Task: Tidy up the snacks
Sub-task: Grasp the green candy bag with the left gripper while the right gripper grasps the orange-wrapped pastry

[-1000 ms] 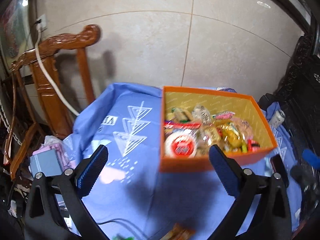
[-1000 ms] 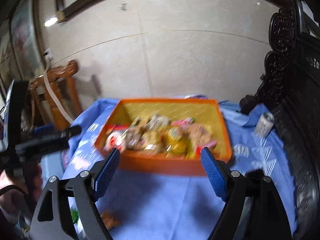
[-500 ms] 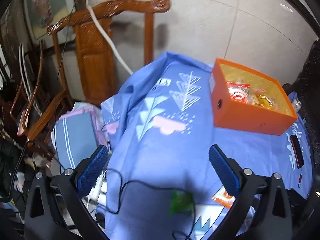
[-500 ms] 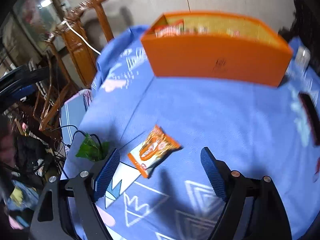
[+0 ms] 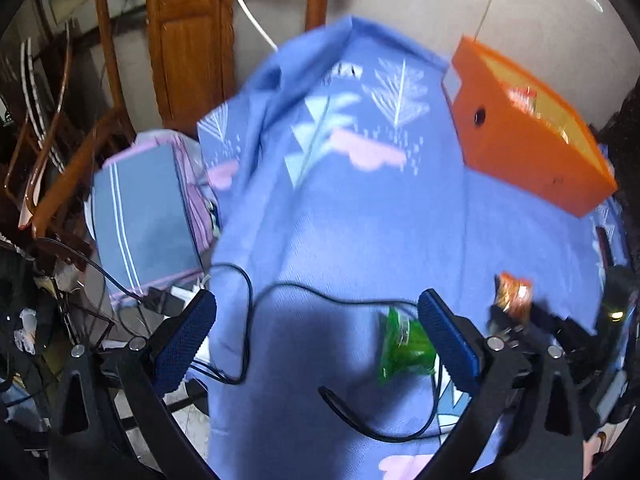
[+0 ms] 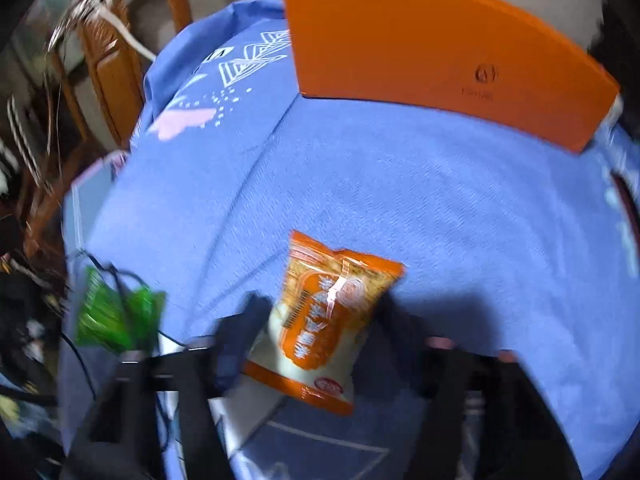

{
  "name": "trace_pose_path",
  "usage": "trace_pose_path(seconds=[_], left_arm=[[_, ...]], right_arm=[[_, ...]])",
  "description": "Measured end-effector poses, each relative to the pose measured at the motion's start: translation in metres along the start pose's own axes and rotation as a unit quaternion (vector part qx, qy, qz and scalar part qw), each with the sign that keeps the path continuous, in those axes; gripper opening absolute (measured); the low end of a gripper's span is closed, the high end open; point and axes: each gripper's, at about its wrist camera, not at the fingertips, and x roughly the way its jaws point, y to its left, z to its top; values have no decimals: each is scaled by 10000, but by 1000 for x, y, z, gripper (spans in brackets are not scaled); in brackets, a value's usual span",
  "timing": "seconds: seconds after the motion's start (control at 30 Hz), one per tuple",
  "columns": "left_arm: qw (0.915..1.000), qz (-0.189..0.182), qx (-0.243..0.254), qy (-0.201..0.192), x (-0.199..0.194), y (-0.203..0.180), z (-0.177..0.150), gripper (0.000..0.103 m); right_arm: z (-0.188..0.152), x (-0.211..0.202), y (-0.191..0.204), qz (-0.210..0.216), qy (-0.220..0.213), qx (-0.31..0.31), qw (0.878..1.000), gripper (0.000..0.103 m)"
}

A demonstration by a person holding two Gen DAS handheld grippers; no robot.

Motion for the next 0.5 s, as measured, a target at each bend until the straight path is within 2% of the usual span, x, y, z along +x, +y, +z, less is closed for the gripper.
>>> trace_pose_path(seconds=[0.2, 0.4, 0.47, 0.5], left_arm=[[9987, -240, 440, 115, 26, -22, -21, 99], [9904, -638, 1210, -219, 36, -51, -43, 98], [9869, -782, 1383, -272, 39, -57, -47, 93], [9856, -843, 1437, -278, 40, -58, -49, 86]], right_arm=[[-17, -17, -25, -28, 20, -213, 9998, 37], [-36, -42, -63, 78, -33, -74, 9999, 37], [-39, -49, -69, 63, -72, -78, 9999, 37], [-39, -53, -72, 79, -104, -63, 9999, 38]])
